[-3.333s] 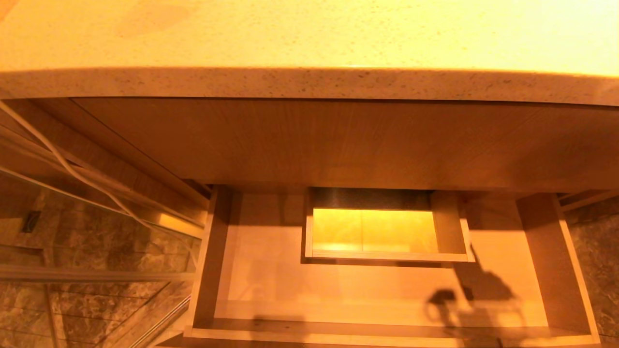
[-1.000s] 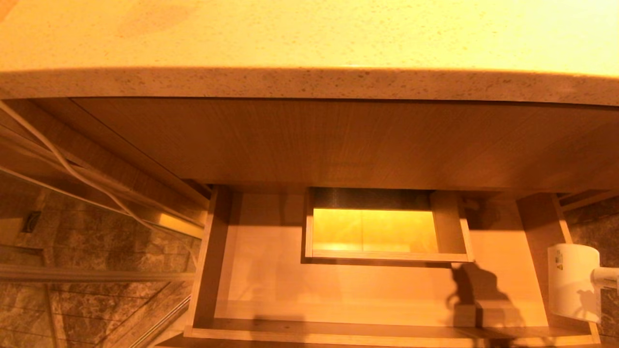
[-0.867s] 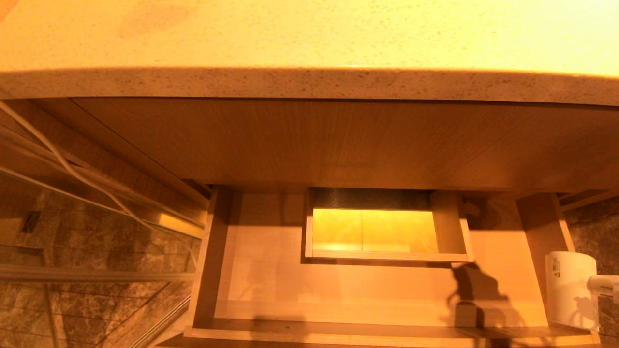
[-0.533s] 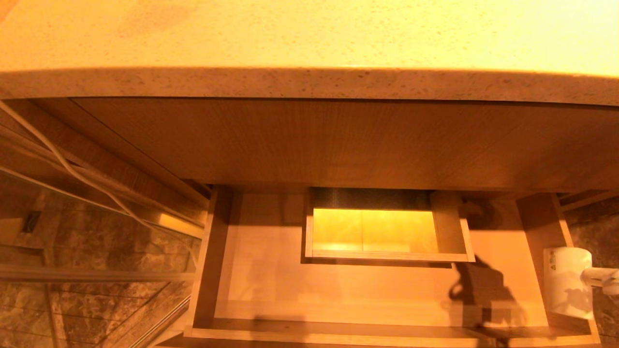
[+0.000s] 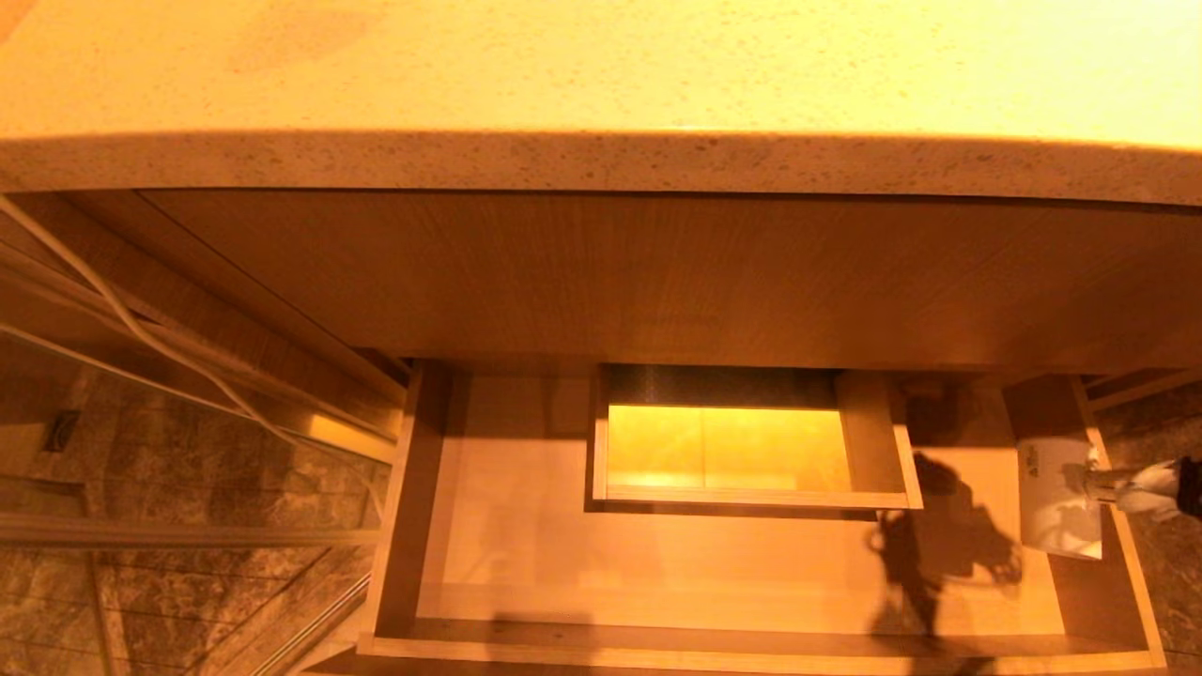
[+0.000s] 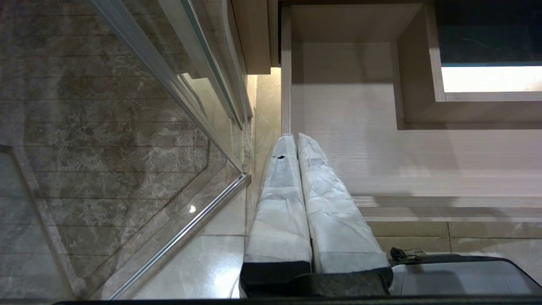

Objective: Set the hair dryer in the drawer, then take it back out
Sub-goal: Put it into the drawer

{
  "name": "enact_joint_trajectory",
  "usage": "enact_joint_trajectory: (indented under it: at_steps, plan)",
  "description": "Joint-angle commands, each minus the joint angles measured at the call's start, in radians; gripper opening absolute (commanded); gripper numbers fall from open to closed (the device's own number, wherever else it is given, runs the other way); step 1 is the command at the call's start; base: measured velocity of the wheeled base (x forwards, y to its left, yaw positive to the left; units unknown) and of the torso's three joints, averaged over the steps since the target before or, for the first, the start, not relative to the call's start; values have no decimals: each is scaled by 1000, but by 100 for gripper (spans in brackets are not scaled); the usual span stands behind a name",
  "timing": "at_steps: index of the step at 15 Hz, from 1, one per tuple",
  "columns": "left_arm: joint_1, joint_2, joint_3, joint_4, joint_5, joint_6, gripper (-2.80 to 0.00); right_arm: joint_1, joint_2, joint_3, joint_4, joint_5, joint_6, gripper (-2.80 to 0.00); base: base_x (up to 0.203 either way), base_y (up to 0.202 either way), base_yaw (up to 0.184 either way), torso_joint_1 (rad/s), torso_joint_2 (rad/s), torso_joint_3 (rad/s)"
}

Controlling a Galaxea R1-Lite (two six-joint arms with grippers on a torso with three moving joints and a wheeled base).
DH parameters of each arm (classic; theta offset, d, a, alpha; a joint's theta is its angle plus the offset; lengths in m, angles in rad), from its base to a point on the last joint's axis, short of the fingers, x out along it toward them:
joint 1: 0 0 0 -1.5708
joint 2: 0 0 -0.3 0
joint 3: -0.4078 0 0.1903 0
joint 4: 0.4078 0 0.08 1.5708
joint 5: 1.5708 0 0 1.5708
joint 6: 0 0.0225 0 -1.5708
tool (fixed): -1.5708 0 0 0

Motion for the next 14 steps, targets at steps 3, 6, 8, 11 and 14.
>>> enact_joint_trajectory:
  at_steps: [3, 6, 8, 11, 14]
  plan:
    - [0, 0, 2, 0, 0, 0, -280, -1, 139, -42, -112, 29, -75, -280, 0, 0, 0, 0, 0, 0]
    - [0, 0, 2, 0, 0, 0, -280, -8, 171, -55, -132, 32, -108, -280, 0, 0, 0, 0, 0, 0]
    - [0, 0, 2, 0, 0, 0, -280, -10, 150, -45, -123, 73, -156, -280, 0, 0, 0, 0, 0, 0]
    - [0, 0, 2, 0, 0, 0, -280, -20, 112, -37, -54, 134, -183, -280, 0, 0, 0, 0, 0, 0]
    - [0, 0, 2, 0, 0, 0, -280, -20, 40, -37, 73, 146, -205, -280, 0, 0, 0, 0, 0, 0]
